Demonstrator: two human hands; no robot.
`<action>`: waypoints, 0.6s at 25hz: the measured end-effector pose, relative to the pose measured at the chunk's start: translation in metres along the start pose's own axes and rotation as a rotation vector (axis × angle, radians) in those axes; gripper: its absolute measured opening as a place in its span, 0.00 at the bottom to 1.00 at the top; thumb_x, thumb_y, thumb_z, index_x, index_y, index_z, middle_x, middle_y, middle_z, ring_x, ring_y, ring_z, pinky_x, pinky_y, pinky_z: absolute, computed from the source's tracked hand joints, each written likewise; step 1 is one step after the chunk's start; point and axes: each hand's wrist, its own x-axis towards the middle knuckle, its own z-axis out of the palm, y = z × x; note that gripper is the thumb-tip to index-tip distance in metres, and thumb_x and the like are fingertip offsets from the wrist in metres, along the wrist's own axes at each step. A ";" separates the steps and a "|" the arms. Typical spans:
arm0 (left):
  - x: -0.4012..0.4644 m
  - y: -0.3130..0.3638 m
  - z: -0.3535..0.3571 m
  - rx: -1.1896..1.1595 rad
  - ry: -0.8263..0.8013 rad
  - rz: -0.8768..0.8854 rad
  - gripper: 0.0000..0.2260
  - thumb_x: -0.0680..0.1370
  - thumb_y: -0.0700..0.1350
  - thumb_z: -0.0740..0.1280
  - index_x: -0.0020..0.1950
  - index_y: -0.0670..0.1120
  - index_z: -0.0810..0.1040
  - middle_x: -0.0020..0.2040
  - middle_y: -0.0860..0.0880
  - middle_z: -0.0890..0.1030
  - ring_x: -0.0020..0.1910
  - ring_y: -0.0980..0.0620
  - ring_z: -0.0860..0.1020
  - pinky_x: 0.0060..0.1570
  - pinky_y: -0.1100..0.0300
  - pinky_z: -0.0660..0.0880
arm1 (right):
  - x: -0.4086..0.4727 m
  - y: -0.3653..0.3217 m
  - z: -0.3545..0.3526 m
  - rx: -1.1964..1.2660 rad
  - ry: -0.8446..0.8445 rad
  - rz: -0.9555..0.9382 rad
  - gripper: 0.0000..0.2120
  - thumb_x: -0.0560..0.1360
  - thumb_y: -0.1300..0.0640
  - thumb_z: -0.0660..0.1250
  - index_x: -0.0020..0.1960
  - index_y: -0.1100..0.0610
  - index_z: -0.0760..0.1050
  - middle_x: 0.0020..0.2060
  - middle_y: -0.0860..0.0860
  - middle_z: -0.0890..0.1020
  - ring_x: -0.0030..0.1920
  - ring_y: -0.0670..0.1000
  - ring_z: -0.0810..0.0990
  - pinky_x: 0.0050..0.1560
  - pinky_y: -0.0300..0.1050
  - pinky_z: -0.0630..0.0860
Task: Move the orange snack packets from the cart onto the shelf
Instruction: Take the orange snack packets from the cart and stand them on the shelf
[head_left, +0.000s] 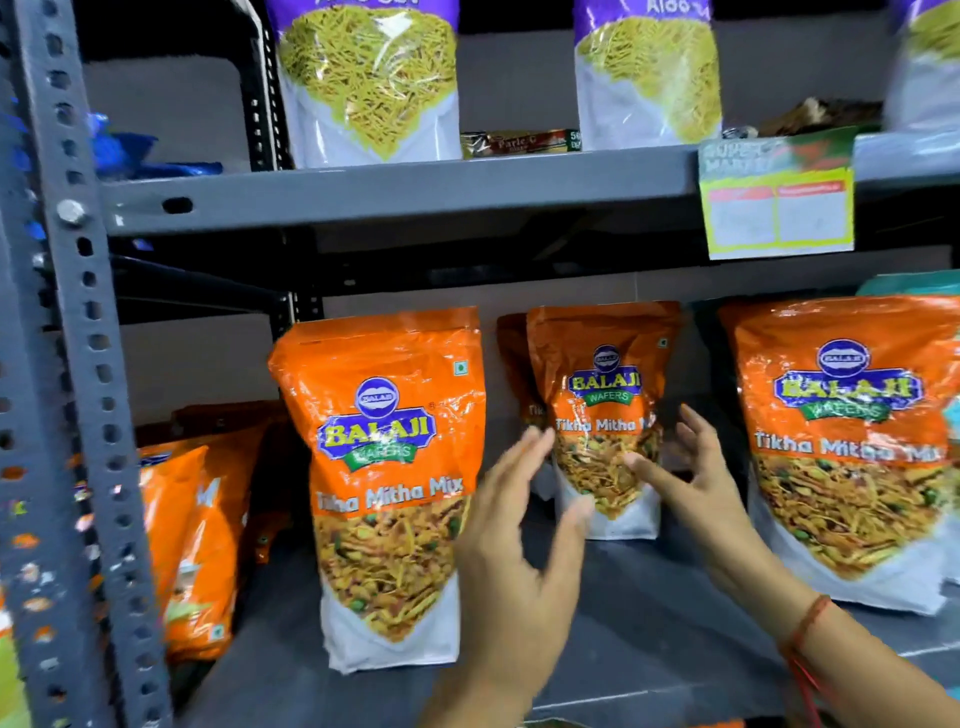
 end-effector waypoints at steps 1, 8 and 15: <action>0.007 -0.012 0.024 -0.042 -0.070 -0.106 0.21 0.75 0.50 0.69 0.67 0.55 0.73 0.67 0.57 0.75 0.68 0.60 0.72 0.66 0.57 0.72 | 0.011 0.010 -0.005 -0.038 0.003 0.033 0.41 0.71 0.61 0.75 0.77 0.53 0.57 0.73 0.52 0.66 0.67 0.44 0.67 0.61 0.40 0.66; 0.028 -0.103 0.118 -0.083 -0.352 -0.981 0.45 0.65 0.51 0.78 0.76 0.47 0.58 0.74 0.49 0.65 0.73 0.46 0.66 0.71 0.54 0.65 | 0.041 0.072 -0.016 -0.273 -0.360 0.270 0.58 0.54 0.54 0.83 0.77 0.52 0.55 0.70 0.50 0.72 0.66 0.50 0.74 0.62 0.42 0.74; 0.021 -0.135 0.118 -0.056 -0.421 -1.000 0.41 0.53 0.59 0.77 0.64 0.50 0.73 0.61 0.50 0.81 0.58 0.49 0.80 0.61 0.48 0.77 | 0.045 0.076 -0.019 -0.359 -0.320 0.202 0.50 0.61 0.57 0.81 0.76 0.51 0.57 0.64 0.48 0.74 0.61 0.48 0.72 0.56 0.39 0.71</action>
